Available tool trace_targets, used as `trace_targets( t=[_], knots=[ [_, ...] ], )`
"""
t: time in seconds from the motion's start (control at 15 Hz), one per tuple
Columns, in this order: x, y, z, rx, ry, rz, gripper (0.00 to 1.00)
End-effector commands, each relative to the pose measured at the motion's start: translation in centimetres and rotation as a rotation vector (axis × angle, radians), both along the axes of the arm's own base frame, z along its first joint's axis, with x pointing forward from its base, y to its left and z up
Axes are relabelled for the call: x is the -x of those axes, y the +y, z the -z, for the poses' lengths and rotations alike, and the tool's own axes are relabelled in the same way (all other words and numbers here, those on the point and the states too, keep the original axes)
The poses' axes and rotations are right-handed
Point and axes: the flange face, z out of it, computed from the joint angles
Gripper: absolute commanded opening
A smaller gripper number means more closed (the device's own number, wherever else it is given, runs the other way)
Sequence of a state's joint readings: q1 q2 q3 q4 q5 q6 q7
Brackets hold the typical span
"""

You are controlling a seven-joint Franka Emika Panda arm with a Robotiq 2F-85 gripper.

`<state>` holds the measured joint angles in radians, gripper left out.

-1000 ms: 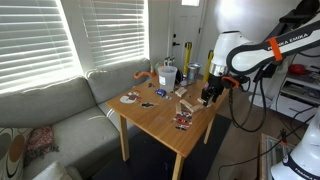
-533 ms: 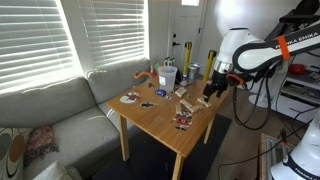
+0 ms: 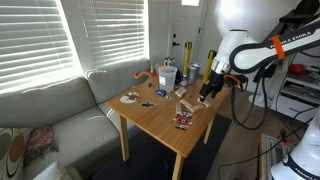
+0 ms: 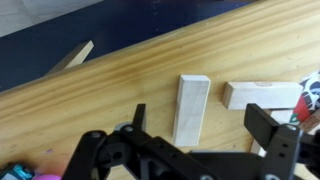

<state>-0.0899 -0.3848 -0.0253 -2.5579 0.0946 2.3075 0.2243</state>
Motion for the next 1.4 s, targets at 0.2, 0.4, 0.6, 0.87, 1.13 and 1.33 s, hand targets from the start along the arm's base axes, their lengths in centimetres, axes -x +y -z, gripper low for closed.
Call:
trace_targets(
  t=[0.2, 0.4, 0.6, 0.87, 1.13, 1.33],
  knots=[
    [-1.43, 0.33, 1.01, -0.085, 0.011, -0.034, 1.00],
    [-1.84, 0.60, 1.14, -0.120, 0.009, -0.051, 1.00],
    [-1.98, 0.76, 1.11, -0.145, 0.005, -0.066, 1.00],
    [-2.06, 0.81, 1.21, -0.153, 0.009, -0.071, 1.00],
    [-2.06, 0.81, 1.43, -0.162, 0.020, -0.065, 1.00],
    [-1.44, 0.88, 1.44, -0.175, 0.046, -0.056, 1.00]
  ],
)
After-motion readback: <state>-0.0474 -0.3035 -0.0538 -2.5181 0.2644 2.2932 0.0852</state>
